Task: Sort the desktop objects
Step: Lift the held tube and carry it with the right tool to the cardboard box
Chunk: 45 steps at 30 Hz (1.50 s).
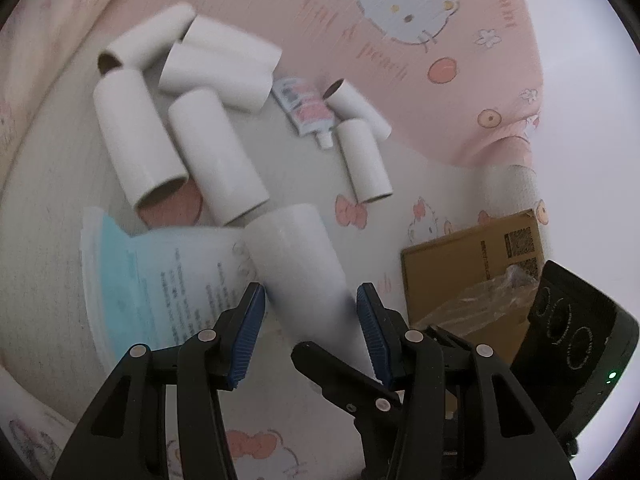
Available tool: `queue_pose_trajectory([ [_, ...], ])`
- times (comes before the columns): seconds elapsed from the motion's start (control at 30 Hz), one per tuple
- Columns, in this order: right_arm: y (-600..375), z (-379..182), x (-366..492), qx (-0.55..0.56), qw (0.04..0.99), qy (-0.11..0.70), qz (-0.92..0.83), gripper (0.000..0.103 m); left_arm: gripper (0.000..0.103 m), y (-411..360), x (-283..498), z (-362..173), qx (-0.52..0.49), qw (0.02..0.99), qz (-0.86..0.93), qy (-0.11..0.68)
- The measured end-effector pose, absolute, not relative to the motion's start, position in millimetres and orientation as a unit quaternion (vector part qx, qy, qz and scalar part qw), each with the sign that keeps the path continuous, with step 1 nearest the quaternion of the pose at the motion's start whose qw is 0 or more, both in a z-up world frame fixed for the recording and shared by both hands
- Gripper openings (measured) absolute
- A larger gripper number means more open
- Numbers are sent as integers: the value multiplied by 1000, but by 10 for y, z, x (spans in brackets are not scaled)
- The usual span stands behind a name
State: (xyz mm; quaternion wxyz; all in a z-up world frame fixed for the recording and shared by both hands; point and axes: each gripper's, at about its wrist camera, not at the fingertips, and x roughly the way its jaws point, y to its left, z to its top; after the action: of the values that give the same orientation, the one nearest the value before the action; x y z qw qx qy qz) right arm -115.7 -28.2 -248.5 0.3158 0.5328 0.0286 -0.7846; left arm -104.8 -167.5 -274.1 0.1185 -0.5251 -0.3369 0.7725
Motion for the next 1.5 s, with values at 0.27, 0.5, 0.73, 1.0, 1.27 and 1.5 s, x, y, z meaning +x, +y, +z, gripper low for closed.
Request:
queue_pose_trajectory([
  [0.27,-322,-2542,-1243,544,325,30,-773,41,51,-1713,-1155,-2789,-529,118,769,-341],
  [0.5,-411,-2535,-1275,547,326,57,-769,41,51,-1876,-1222,-2828,-521,105,762,-370],
  [0.73,-462,-2542,-1310,554,319,71,-766,41,49,-1949,-1261,-2917,-512,108,747,-410],
  [1.0,-443,-2614,-1442,578,318,36,-751,41,48,-1922,-1270,-2922,-511,110,751,-403],
  [1.27,-402,-2633,-1346,564,313,30,-763,41,49,-1809,-1219,-2795,-509,116,775,-357],
  [1.5,-280,-2428,-1179,541,295,31,-787,41,49,-1647,-1101,-2507,-484,148,800,-323],
])
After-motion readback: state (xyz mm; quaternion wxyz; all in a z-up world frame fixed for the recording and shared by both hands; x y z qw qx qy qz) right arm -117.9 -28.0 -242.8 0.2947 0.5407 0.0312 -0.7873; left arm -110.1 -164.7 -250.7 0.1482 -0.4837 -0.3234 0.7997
